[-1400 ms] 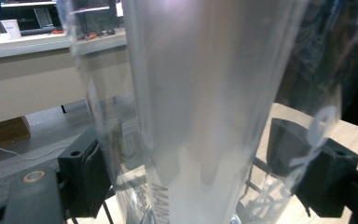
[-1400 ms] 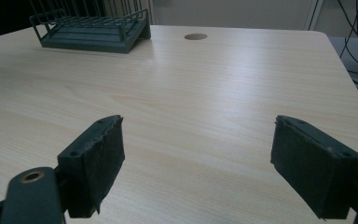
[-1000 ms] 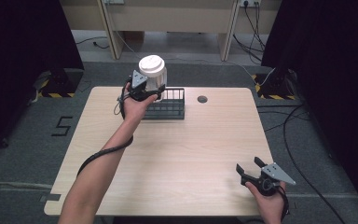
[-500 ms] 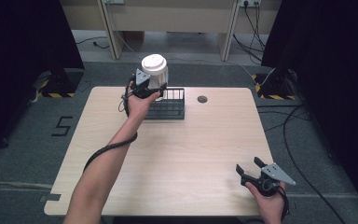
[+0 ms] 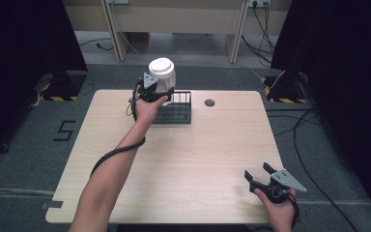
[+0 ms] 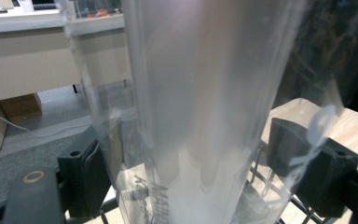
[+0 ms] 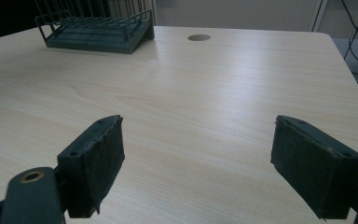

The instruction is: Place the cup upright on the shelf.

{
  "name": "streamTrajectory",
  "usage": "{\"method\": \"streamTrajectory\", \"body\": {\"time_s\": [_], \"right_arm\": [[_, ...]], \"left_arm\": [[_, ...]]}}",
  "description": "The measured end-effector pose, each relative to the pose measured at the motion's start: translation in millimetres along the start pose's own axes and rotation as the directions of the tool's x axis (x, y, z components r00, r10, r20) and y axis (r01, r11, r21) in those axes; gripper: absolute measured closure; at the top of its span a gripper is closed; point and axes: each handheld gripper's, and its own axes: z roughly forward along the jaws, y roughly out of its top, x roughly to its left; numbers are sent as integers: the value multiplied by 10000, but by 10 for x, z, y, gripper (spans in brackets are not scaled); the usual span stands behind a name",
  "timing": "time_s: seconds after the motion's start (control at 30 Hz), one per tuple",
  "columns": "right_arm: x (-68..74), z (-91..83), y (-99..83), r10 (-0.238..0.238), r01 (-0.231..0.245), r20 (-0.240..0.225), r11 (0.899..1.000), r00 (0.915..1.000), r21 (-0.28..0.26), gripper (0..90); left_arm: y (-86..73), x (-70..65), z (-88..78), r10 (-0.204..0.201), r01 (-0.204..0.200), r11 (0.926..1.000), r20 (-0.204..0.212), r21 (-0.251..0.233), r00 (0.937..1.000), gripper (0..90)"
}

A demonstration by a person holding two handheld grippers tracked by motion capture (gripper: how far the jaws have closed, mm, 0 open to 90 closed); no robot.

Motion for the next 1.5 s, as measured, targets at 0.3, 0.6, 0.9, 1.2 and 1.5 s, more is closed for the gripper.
{"method": "streamTrajectory", "body": {"time_s": [0.3,0.6,0.9,1.2,1.5], "right_arm": [[1,-1,0,-6,6,-33,10000,10000,21,177],[0,0,0,-30,30,-34,10000,10000,21,177],[3,0,0,-33,33,-39,10000,10000,11,177],[4,1,0,-48,49,-69,10000,10000,32,177],[5,1,0,-49,49,-79,10000,10000,38,178]], "left_arm": [[-84,16,44,-117,119,9997,-121,221,9999,175],[-131,13,70,-62,69,9991,-171,414,9998,175],[-202,-24,84,-87,95,9988,-165,486,9998,175],[-264,0,102,-99,119,9972,-268,740,9996,174],[-321,7,123,-130,161,9951,-318,978,9994,174]]}}
